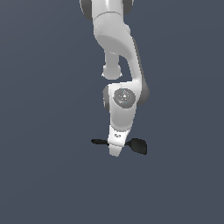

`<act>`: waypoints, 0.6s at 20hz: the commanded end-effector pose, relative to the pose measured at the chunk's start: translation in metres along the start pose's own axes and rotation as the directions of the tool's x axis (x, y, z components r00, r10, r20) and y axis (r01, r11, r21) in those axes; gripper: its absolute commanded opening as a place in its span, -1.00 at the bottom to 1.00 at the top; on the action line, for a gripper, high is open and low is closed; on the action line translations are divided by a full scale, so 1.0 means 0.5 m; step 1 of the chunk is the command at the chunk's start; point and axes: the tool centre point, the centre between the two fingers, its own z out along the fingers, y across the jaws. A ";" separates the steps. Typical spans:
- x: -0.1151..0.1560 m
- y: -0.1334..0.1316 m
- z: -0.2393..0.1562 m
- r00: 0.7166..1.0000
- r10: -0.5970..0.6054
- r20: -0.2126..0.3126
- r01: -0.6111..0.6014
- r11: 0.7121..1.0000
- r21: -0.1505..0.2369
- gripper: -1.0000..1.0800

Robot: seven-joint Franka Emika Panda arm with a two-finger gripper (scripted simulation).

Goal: Pick up the object and move it to a goal position.

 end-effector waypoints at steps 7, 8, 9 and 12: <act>0.007 0.007 0.022 0.987 -0.163 -0.008 0.163 0.987 0.004 0.92; 0.007 0.007 0.024 0.985 -0.175 -0.009 0.175 0.985 0.004 0.92; 0.007 0.008 0.025 0.983 -0.185 -0.010 0.186 0.983 0.004 0.92; 0.008 0.009 0.028 0.978 -0.208 -0.011 0.208 0.978 0.005 0.92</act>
